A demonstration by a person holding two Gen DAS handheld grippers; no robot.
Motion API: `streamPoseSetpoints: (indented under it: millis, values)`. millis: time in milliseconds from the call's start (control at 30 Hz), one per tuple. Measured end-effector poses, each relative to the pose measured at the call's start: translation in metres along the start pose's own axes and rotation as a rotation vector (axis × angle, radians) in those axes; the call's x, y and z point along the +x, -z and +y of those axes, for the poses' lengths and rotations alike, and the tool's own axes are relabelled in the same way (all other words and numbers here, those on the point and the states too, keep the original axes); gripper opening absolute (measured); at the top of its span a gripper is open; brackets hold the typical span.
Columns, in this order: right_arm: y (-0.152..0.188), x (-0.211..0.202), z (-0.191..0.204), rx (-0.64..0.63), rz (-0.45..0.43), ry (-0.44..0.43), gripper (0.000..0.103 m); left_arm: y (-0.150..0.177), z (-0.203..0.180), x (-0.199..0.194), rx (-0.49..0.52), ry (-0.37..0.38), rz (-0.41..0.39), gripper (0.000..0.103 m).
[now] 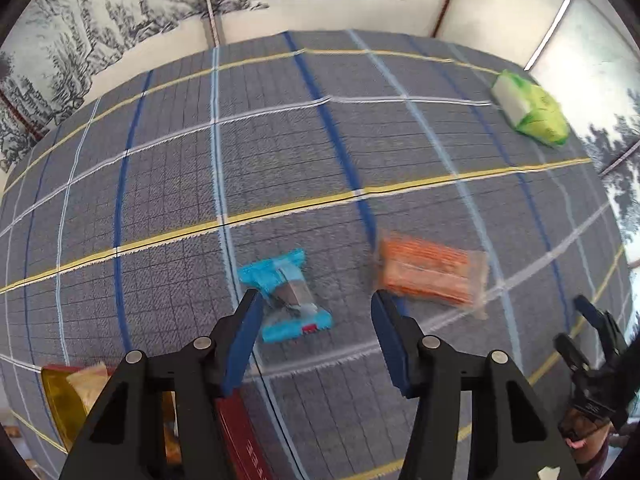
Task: Organize snacks
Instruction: 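Reach the left gripper to the small blue packet and grasp it, then grasp the clear orange-snack bag with the right gripper while the left gripper carries the blue packet to the tin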
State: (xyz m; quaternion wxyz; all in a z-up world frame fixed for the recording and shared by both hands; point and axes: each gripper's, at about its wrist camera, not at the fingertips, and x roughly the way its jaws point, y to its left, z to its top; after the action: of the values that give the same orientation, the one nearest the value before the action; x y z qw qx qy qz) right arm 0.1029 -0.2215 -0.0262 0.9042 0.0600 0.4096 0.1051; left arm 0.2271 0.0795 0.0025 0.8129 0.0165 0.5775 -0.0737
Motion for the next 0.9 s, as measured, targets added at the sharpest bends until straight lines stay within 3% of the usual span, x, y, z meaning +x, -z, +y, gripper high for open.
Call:
streamPoseSetpoints:
  millis: [267, 367, 400, 500, 600, 667, 800, 900]
  values:
    - [0.001, 0.0, 0.001, -0.008, 0.001, -0.028, 0.096, -0.009, 0.004, 0.03, 0.005, -0.062, 0.052, 0.054]
    - [0.001, 0.0, 0.0, -0.007, 0.001, -0.029, 0.096, -0.009, 0.005, 0.033, -0.017, -0.032, 0.041, 0.036]
    - [0.001, 0.0, 0.0, -0.009, 0.0, -0.029, 0.096, -0.009, 0.004, 0.033, -0.011, -0.037, 0.038, 0.025]
    - [0.001, 0.0, 0.001, -0.015, 0.004, -0.024, 0.097, -0.004, 0.003, 0.025, -0.036, 0.002, 0.021, 0.021]
    - [0.001, -0.001, 0.001, -0.013, 0.001, -0.026, 0.097, 0.019, -0.003, -0.004, -0.068, 0.085, -0.036, 0.021]
    - [0.0, -0.001, 0.006, -0.033, -0.004, -0.074, 0.097, 0.039, -0.008, -0.026, -0.066, 0.126, -0.069, 0.022]
    - [-0.011, 0.006, 0.037, -0.175, 0.002, -0.21, 0.097, 0.085, -0.014, -0.061, -0.07, 0.224, -0.099, 0.022]
    - [-0.027, 0.023, 0.07, -0.335, 0.003, -0.291, 0.097, 0.111, -0.018, -0.082, -0.056, 0.25, -0.12, 0.022]
